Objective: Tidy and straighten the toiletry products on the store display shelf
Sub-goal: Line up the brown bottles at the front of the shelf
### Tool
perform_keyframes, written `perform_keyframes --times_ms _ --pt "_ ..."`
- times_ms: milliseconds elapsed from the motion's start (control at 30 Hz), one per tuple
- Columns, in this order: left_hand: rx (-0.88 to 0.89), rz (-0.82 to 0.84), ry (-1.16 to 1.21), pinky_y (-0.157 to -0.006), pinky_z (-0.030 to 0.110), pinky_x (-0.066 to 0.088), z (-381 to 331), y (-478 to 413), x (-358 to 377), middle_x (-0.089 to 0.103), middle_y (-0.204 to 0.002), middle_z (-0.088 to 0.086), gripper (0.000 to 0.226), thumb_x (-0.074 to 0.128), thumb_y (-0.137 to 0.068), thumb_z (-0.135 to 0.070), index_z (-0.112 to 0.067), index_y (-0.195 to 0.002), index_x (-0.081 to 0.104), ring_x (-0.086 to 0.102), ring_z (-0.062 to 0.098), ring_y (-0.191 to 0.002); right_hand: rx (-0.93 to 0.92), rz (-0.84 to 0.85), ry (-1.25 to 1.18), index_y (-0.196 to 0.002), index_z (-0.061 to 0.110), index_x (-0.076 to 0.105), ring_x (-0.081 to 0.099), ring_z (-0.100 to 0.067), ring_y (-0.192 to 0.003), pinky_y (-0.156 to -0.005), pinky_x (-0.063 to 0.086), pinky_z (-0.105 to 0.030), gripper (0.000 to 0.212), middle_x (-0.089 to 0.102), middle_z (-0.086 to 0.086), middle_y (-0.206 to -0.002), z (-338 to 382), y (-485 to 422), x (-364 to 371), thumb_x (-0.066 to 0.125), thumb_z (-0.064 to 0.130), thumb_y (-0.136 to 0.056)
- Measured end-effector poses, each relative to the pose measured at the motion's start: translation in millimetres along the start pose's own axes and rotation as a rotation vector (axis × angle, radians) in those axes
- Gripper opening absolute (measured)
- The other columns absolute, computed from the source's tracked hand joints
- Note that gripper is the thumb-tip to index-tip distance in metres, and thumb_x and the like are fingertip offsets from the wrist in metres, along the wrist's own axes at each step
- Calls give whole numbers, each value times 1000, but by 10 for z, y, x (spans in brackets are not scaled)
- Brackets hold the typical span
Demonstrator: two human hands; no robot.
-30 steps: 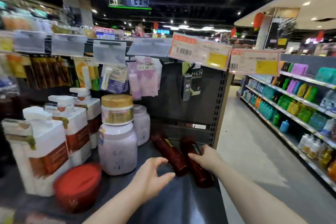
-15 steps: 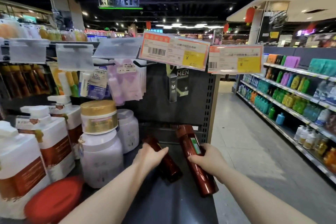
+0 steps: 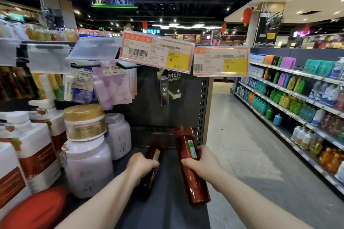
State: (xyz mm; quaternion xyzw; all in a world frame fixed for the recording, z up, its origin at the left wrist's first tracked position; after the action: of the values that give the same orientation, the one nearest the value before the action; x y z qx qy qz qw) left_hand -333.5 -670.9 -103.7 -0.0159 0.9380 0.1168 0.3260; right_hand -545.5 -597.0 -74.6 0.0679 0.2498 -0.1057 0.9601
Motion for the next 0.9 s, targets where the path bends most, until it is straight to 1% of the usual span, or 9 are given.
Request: perform_keyframes --times_ms 133,200,300,367,533,633,733,833,900 --pt "92 -30 243 -58 24 43 94 263 -117 55 -92 -2 60 78 -62 -24 -17 -115 48 55 12 -77 -55 27 -59 -128 21 34 60 -11 -86 -63 49 -22 67 54 3 -105 118 104 67 70 38 -74" --pt "150 -67 337 -56 19 39 107 409 -225 53 -89 -10 61 79 -63 -23 -24 -115 47 53 5 -77 -76 38 -117 -127 23 35 59 -12 -88 -63 48 -22 63 54 5 -104 167 169 92 70 35 -76" --pt "183 -110 474 -76 32 52 152 629 -406 62 -103 0 71 81 -64 -19 -20 -124 44 62 16 -88 -129 73 -222 -125 28 38 59 -10 -88 -64 47 -21 57 55 12 -100 281 278 145 70 33 -77" --pt "197 -138 506 -87 37 50 195 779 -537 62 -113 3 73 82 -64 -19 -17 -128 45 62 19 -96 -166 103 -270 -123 29 40 57 -8 -89 -65 46 -21 56 55 13 -99 376 362 186 71 34 -77" --pt "234 -206 610 -69 21 52 335 1190 -780 67 -97 -13 58 80 -65 -18 -26 -116 55 67 6 -85 -262 140 -339 -119 31 42 57 -4 -89 -67 46 -20 52 57 14 -99 616 535 314 73 32 -77" --pt "235 -222 637 -70 21 49 454 1417 -898 65 -103 -14 58 80 -67 -21 -32 -116 51 64 4 -91 -320 195 -368 -110 37 40 58 -3 -88 -62 44 -15 48 56 17 -99 734 681 452 72 35 -76" --pt "247 -242 646 -66 13 50 592 1636 -1042 64 -102 -18 49 81 -65 -21 -39 -102 54 64 -2 -87 -341 230 -419 -107 38 46 60 -6 -90 -64 47 -18 40 60 12 -101 820 849 631 72 32 -76" --pt "253 -262 690 -83 26 53 768 1850 -1205 68 -100 -15 52 84 -56 -23 -39 -97 56 65 -1 -91 -340 259 -458 -112 34 51 63 -10 -90 -65 49 -25 42 64 8 -100 950 1037 868 71 26 -76" --pt "249 -269 745 -84 28 54 920 1980 -1347 69 -97 -16 57 81 -50 -26 -38 -100 56 66 1 -91 -348 283 -456 -101 42 52 65 -9 -86 -61 49 -24 36 65 12 -95 1082 1206 1041 71 28 -73"
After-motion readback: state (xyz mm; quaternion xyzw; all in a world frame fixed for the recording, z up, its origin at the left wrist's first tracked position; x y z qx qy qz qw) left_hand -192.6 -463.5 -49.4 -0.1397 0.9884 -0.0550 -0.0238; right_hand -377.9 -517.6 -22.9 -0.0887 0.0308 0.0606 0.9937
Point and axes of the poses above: each hand's wrist, its own y-axis away from the middle knuckle, its own x-axis out of the palm, z = x × y, the point moved 8 cm from there along -y, towards the middle knuckle
